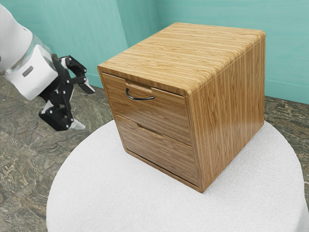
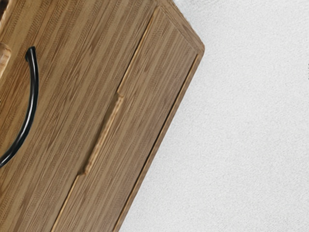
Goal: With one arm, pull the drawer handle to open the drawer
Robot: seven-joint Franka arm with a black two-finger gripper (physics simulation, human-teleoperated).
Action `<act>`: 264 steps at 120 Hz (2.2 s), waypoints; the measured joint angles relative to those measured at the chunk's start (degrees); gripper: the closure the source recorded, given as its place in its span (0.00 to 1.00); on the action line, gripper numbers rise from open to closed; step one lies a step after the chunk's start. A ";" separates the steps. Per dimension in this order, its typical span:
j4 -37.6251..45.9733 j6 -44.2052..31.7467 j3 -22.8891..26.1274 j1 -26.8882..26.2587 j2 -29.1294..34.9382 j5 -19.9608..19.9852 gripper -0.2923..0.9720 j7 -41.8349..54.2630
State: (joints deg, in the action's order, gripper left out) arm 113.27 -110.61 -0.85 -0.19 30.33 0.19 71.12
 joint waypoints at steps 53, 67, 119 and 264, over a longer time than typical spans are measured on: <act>-2.12 -7.83 4.20 2.46 -8.91 6.59 0.23 24.01; -1.99 -9.68 4.07 2.84 -9.26 6.79 0.23 27.35; -2.11 -11.96 3.43 4.82 -13.06 7.27 0.23 35.34; 9.78 -14.98 2.95 6.54 -3.91 9.56 0.46 41.60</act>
State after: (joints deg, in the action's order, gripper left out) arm 123.05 -125.59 2.10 6.35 26.43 9.75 112.72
